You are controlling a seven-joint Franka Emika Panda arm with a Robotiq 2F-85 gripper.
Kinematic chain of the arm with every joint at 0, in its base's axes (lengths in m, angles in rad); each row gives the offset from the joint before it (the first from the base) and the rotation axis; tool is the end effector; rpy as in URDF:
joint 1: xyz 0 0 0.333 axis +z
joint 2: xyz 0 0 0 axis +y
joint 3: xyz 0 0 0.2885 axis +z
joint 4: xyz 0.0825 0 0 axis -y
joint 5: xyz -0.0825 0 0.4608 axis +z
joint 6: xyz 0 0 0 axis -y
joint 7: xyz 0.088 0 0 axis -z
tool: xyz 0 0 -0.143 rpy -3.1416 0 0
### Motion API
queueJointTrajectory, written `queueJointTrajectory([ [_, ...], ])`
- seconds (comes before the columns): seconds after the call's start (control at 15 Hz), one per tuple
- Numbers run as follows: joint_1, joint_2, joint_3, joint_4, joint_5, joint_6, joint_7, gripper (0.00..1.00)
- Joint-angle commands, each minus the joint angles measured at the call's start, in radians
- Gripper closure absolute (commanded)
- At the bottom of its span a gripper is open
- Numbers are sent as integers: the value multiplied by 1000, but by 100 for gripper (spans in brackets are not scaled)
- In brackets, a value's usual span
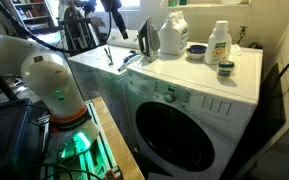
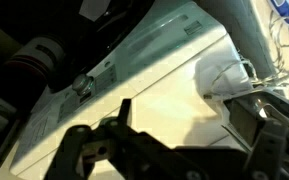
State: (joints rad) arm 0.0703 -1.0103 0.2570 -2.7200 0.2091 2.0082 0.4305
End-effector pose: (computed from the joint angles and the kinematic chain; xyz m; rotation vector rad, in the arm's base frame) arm 0.3775 0.1270 0.4523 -3.0123 0.3812 -0.4233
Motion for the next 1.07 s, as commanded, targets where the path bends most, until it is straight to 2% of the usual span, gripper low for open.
queueJointTrajectory([
  [0.0, -4, 0, 2, 2, 2, -4, -3, 0],
  [0.13, -4, 1, 2, 2, 2, -4, -3, 0],
  [0.27, -77, 37, -18, 34, -47, 13, 5, 0],
  [0.53, -247, 148, -76, 113, -206, 190, -35, 0],
  [0.73, -357, 297, -74, 176, -288, 339, 10, 0],
  [0.87, -407, 383, -52, 216, -334, 374, 45, 0],
  [0.93, -419, 397, -25, 228, -359, 364, 82, 0],
  [1.0, -367, 320, -82, 179, -331, 358, 30, 0],
])
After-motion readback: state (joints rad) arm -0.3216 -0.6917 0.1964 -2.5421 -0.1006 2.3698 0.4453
